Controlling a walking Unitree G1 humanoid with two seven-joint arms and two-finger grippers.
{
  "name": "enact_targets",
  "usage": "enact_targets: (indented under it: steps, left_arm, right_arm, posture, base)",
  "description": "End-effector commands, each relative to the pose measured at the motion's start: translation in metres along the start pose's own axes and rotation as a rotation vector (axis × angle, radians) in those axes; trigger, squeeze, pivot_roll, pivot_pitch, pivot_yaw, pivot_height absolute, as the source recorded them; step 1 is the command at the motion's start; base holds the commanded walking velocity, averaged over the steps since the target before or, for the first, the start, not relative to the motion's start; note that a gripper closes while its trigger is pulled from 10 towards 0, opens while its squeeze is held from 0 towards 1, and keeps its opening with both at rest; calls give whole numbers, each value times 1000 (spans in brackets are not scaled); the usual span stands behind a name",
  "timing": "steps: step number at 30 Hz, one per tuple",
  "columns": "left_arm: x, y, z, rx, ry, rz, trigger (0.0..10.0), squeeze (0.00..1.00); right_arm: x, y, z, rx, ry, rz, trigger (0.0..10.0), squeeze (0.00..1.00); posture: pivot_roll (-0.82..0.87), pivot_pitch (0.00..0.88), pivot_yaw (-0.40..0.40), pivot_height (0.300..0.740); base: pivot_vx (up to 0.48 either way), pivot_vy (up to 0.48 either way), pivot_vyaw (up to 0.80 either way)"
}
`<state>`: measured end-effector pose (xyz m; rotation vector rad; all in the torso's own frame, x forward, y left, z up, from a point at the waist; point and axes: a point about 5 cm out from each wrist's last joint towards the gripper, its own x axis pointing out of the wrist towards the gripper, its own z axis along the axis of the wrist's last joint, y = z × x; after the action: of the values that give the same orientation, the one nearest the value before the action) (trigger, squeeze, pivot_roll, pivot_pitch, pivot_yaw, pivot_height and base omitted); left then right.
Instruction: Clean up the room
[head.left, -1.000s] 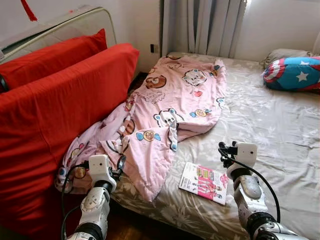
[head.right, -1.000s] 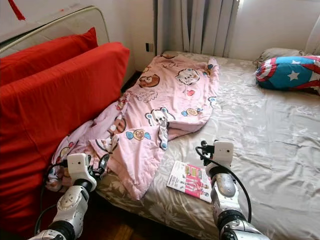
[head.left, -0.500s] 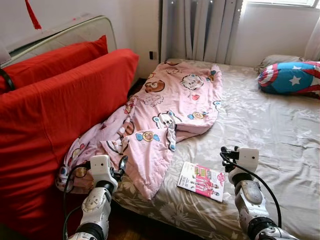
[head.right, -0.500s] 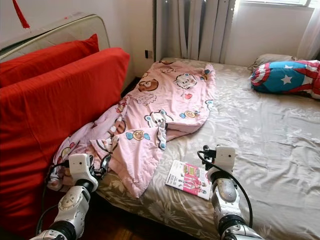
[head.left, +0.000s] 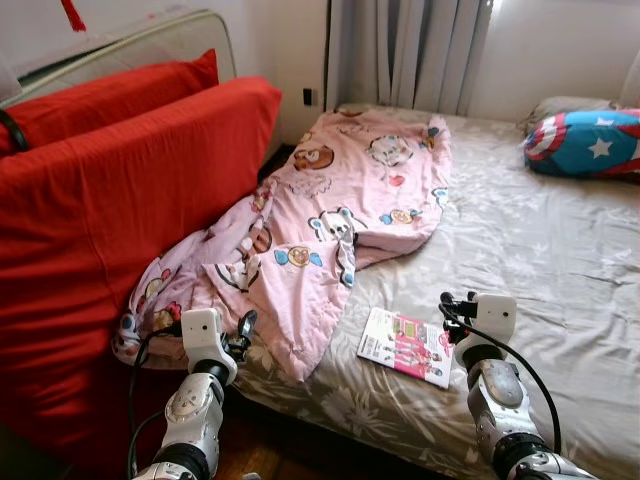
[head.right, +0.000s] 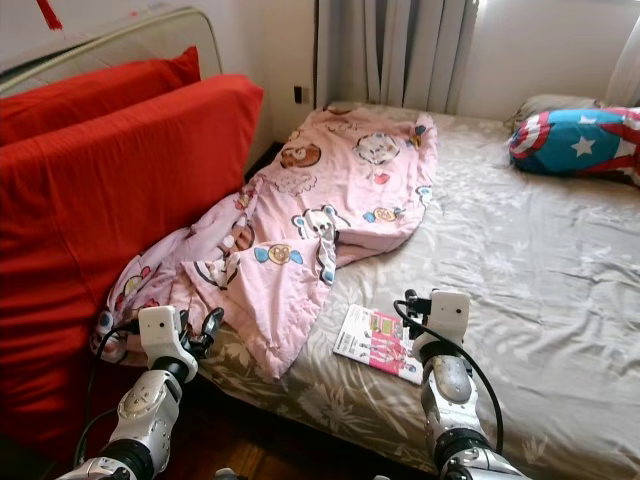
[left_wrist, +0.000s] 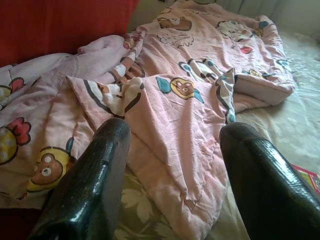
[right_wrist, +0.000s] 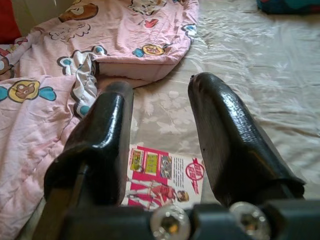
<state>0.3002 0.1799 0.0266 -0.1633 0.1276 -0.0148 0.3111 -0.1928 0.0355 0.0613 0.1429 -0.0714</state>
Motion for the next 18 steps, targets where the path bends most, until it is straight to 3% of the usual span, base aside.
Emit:
enact_targets:
  steps: [1, 18]
  left_arm:
    - [1, -3, 0, -4, -4, -12, 10000, 0]
    - [1, -4, 0, -9, 1, -19, 10000, 0]
  right_arm:
    - [-1, 1, -2, -5, 12, 2, 10000, 0]
    - [-1, 7, -6, -2, 36, 20, 10000, 0]
  posture:
    - [-120, 0, 22, 666]
    - [-117, 0, 23, 666]
  base:
    - [0, 0, 0]
    - [0, 0, 0]
